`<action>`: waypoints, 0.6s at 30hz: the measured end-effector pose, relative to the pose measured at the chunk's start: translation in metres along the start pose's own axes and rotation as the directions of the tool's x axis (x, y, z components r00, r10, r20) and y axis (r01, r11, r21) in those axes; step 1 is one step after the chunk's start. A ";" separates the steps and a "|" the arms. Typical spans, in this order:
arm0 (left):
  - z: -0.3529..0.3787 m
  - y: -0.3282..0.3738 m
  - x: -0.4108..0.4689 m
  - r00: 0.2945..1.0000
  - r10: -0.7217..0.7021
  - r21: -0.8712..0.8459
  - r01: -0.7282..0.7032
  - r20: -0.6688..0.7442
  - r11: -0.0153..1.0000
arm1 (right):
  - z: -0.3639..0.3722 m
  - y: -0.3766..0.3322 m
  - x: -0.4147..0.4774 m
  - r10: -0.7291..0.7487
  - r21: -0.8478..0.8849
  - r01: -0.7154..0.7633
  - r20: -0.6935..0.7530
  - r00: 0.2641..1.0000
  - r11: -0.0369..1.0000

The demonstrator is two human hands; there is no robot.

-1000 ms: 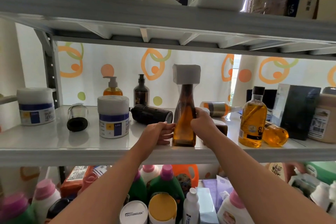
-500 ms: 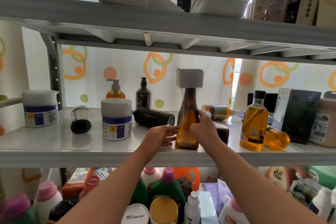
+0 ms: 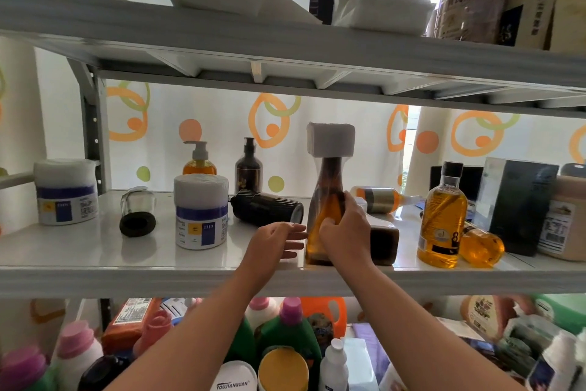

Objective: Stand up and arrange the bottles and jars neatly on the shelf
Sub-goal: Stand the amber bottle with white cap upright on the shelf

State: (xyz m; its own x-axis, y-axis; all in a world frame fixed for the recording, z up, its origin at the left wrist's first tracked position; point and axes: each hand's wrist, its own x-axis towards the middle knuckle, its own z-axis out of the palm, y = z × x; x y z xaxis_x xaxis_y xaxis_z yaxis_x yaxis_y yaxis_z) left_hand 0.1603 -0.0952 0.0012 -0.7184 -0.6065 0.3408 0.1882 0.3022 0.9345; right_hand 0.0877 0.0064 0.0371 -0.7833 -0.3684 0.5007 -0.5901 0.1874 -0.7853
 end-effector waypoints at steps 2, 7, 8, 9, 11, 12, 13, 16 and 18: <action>0.001 -0.002 0.003 1.000 0.015 0.011 -0.015 -0.025 1.000 | -0.003 0.001 0.001 -0.002 0.017 0.002 -0.010 1.000 1.000; 0.004 0.000 0.013 0.992 0.058 -0.005 -0.059 -0.108 0.998 | -0.016 0.005 0.017 -0.019 0.058 0.027 -0.125 0.992 0.998; 0.005 0.001 0.017 0.989 0.062 -0.008 -0.064 -0.135 0.998 | -0.020 0.006 0.022 -0.024 0.060 0.033 -0.153 0.988 0.998; 0.004 0.003 0.021 0.985 0.066 -0.013 -0.069 -0.160 0.998 | -0.025 0.006 0.029 -0.026 0.054 0.037 -0.179 0.983 0.998; 0.004 0.008 0.033 0.979 0.083 -0.026 -0.090 -0.185 0.996 | -0.034 0.008 0.046 -0.027 0.016 0.031 -0.219 0.975 0.999; 0.004 0.012 0.039 0.979 0.099 -0.029 -0.106 -0.180 0.994 | -0.037 0.010 0.056 -0.023 -0.014 0.021 -0.231 0.973 1.000; 0.004 0.016 0.045 0.978 0.118 -0.033 -0.126 -0.172 0.991 | -0.039 0.013 0.068 -0.022 -0.051 0.010 -0.237 0.971 0.999; 0.006 0.026 0.063 0.968 0.182 -0.041 -0.192 -0.172 0.981 | -0.045 0.027 0.106 -0.053 -0.216 0.008 -0.201 0.978 0.976; 0.008 0.027 0.075 0.959 0.203 -0.040 -0.215 -0.199 0.976 | -0.047 0.039 0.129 -0.062 -0.378 0.016 -0.109 0.992 0.926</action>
State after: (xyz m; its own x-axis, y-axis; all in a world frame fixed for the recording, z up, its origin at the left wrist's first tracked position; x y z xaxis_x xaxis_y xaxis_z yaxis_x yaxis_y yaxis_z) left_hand 0.1061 -0.1267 0.0517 -0.5177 -0.6663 0.5366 0.3644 0.3957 0.8430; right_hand -0.0458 0.0090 0.0884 -0.7618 -0.2781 0.5850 -0.6329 0.5119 -0.5808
